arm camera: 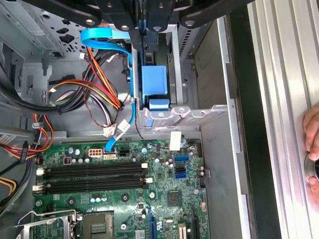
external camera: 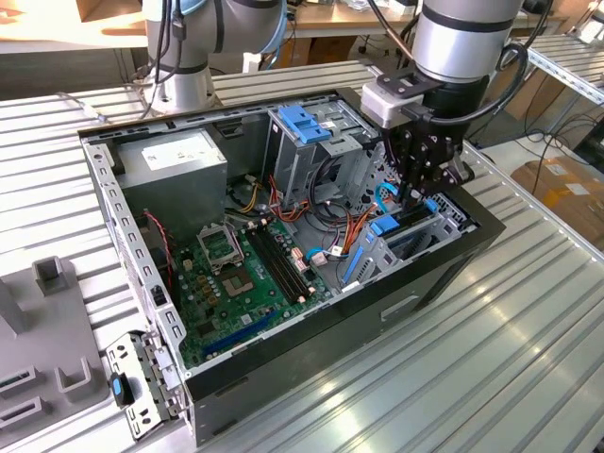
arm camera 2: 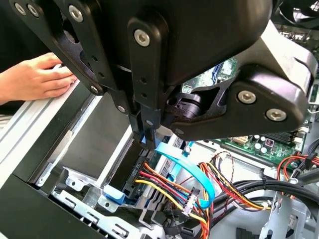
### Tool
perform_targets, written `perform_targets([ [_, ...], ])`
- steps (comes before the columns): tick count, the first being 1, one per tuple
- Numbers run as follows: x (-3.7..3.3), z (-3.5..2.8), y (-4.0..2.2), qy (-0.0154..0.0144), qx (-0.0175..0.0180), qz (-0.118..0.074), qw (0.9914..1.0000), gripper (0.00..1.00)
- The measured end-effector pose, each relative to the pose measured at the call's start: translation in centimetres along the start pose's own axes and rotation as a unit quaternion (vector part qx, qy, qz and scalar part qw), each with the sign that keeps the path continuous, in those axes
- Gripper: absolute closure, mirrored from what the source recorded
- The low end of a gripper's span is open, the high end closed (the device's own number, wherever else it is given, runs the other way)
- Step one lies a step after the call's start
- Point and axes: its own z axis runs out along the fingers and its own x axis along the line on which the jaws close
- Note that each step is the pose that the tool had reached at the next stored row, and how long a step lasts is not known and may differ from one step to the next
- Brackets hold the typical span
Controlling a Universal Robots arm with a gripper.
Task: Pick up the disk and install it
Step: 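Insert the second disk wire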
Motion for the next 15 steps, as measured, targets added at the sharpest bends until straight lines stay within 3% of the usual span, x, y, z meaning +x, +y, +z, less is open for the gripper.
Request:
perform_targets([
  [3,0.0,0.11,0.1,-0.0048,0.0023,0.001,0.99999,0.84],
  [4,-0.01,0.13,0.1,-0.0089,0.0035,0.002,0.99995,0.84],
  [6,-0.01,0.14,0.13,-0.0139,0.0063,0.003,0.99988,0.84],
  [7,-0.01,0.15,0.2,-0.0169,0.0104,0.004,0.9998,0.84],
  [12,0.14,0.13,0.82,-0.0191,0.0159,0.005,0.99968,0.84],
  [15,0.32,0.2,0.89,-0.0211,0.0223,0.006,0.99951,0.84],
])
